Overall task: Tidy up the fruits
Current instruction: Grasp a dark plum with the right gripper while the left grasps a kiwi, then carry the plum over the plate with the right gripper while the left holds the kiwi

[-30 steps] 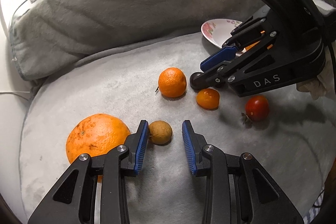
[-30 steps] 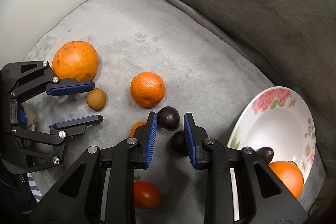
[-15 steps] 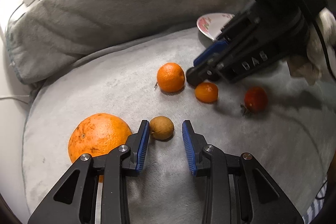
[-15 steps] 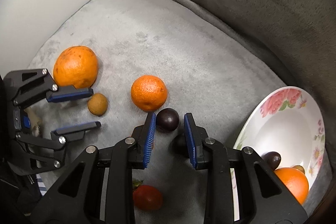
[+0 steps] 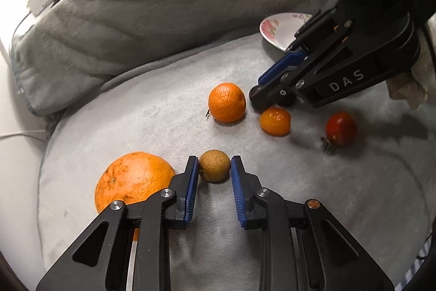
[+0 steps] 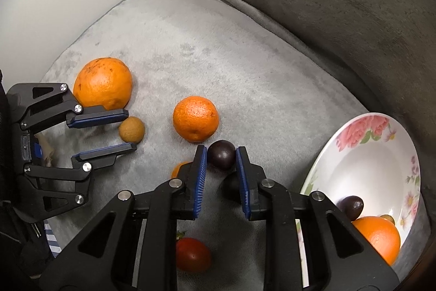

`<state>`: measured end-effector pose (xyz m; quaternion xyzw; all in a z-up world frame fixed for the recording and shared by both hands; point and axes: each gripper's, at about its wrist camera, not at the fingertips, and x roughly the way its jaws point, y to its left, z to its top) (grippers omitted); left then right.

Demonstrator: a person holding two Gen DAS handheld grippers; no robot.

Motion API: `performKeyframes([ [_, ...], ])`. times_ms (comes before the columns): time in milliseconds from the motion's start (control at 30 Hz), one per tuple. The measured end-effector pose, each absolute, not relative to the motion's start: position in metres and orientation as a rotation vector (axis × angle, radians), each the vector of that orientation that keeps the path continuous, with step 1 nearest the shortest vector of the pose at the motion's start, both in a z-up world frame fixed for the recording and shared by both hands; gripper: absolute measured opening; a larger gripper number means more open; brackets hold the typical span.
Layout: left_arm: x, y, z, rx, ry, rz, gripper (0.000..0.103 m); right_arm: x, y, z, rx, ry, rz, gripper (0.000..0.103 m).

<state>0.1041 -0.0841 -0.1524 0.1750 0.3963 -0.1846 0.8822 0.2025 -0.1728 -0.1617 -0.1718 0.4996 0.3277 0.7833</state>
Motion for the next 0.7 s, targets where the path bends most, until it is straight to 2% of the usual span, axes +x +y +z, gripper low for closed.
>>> performKeyframes([
  [267,0.093,-0.081,-0.139,0.276,0.793,-0.397,0.023,0.195,-0.19,-0.155,-0.314,1.048,0.701,0.022],
  [700,0.091,-0.073,-0.127,0.101,0.776,-0.439,0.023,0.192,-0.231,-0.124,-0.072,0.961,0.705,0.022],
])
